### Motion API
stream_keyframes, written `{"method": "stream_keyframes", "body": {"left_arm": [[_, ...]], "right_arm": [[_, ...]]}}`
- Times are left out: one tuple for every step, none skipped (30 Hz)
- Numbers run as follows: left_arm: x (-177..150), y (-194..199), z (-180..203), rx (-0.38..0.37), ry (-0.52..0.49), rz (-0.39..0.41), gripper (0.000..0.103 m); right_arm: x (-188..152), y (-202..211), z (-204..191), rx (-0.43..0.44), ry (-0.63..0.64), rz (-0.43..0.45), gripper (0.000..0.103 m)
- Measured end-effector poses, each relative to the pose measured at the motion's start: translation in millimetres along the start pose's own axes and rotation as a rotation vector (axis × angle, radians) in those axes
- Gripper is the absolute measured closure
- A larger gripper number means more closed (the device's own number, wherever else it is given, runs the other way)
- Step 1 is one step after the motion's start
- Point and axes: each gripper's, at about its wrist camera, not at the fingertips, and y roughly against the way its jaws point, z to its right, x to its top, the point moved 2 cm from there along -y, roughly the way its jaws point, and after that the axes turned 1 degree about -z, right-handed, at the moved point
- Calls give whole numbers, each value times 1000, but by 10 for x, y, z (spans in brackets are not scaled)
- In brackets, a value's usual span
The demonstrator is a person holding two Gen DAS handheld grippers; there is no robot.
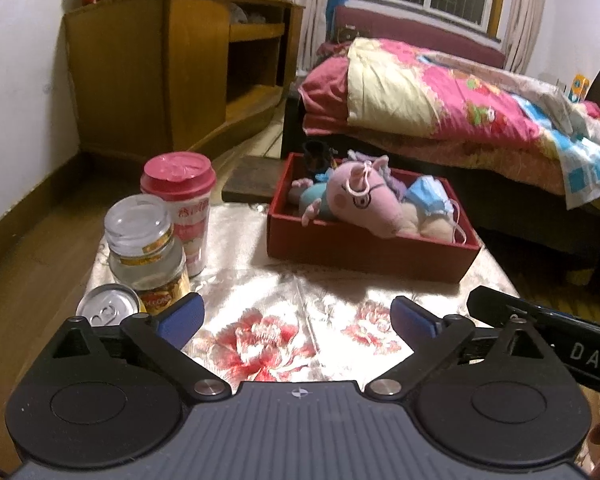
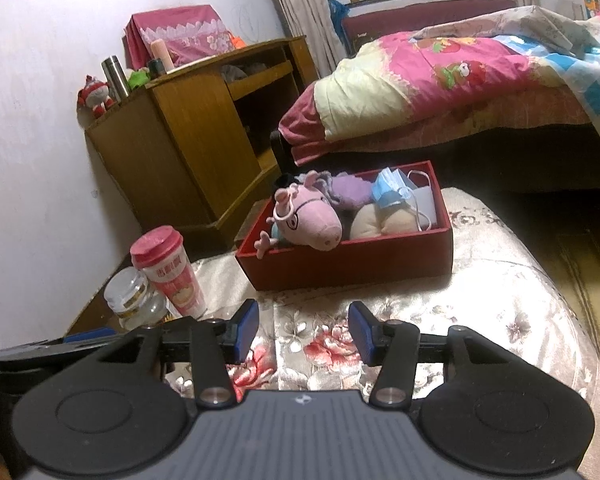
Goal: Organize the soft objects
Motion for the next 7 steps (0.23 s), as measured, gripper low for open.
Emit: {"method": "stream_keyframes", "body": {"left_arm": [[5, 11, -3, -3, 3, 11, 8], [11, 26, 4, -1, -3, 25, 8], [16, 35, 14, 2, -13, 36, 7], [19, 40, 20, 9, -19, 42, 6], [24, 38, 15, 8, -20, 40, 6], [26, 24, 2, -3, -13, 26, 6], [26, 5, -13, -15, 2, 8, 6]], "right_arm": [[3, 12, 0, 0, -2, 9, 71], [8, 21, 1, 0, -3, 16, 71], [16, 26, -2, -1, -1, 18, 70], [19, 30, -3, -2, 0, 20, 69], [21, 34, -2, -3, -1, 22, 69], [22, 35, 5, -4, -3, 21, 67], [25, 36, 11, -4, -5, 20, 65]]}}
